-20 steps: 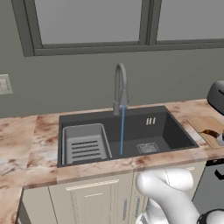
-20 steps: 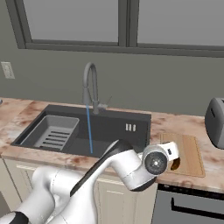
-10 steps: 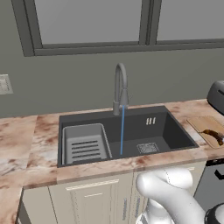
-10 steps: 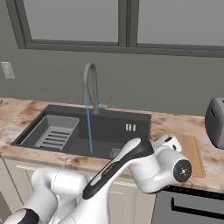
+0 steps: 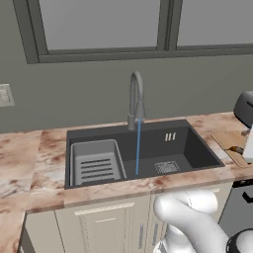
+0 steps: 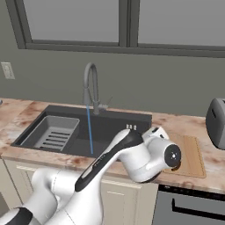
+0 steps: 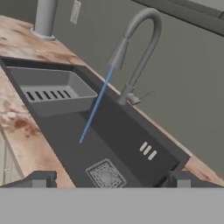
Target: Pick the banana from the sink and place it on the cutting board to airdry. Then turn off the sink faucet.
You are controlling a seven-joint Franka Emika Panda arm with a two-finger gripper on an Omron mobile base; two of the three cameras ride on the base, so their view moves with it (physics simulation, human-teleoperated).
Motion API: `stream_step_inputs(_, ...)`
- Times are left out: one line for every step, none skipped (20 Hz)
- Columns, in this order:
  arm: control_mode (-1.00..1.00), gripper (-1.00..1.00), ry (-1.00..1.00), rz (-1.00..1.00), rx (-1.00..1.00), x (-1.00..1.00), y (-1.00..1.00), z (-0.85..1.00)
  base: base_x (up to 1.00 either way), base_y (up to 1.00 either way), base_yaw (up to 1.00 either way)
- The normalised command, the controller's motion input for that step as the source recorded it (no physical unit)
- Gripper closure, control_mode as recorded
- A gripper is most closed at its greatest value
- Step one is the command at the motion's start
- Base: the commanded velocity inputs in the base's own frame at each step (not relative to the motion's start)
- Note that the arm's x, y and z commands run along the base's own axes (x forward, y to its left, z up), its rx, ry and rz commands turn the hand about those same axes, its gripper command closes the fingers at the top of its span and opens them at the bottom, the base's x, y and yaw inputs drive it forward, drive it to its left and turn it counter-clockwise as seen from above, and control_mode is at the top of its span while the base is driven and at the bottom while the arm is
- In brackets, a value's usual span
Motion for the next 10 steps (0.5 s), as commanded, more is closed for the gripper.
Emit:
stream_step_inputs(-1.0, -1.0, 0.01, 0.0, 0.0, 0.23, 0.54, 0.03, 0.0, 0.0, 0.0)
stream_step_inputs(-1.0, -1.0, 0.03, 0.0, 0.0, 0.25, 0.5, 0.02, 0.0, 0.0, 0.0)
stream_step_inputs(-1.0, -1.0, 0.05, 0.0, 0.0, 0.27, 0.41, 0.03, 0.0, 0.0, 0.0)
stream_step_inputs(-1.0, -1.0, 0.06, 0.0, 0.01, 0.26, 0.35, 0.03, 0.0, 0.0, 0.0)
stream_step_inputs(-1.0, -1.0, 0.09, 0.0, 0.03, 0.29, 0.31, 0.02, 0.0, 0.0, 0.0)
stream_step_inputs(-1.0, -1.0, 0.12, 0.0, 0.05, 0.33, 0.21, 0.04, 0.0, 0.0, 0.0)
stream_step_inputs(-1.0, -1.0, 0.14, 0.0, 0.05, 0.37, 0.24, 0.04, 0.0, 0.0, 0.0)
stream_step_inputs(-1.0, -1.0, 0.16, 0.0, 0.03, 0.4, 0.32, 0.03, 0.0, 0.0, 0.0)
stream_step_inputs(-1.0, -1.0, 0.19, 0.0, 0.03, 0.48, 0.33, 0.03, 0.0, 0.0, 0.0)
stream_step_inputs(-1.0, -1.0, 0.19, 0.0, 0.03, 0.47, 0.33, 0.05, 0.0, 0.0, 0.0)
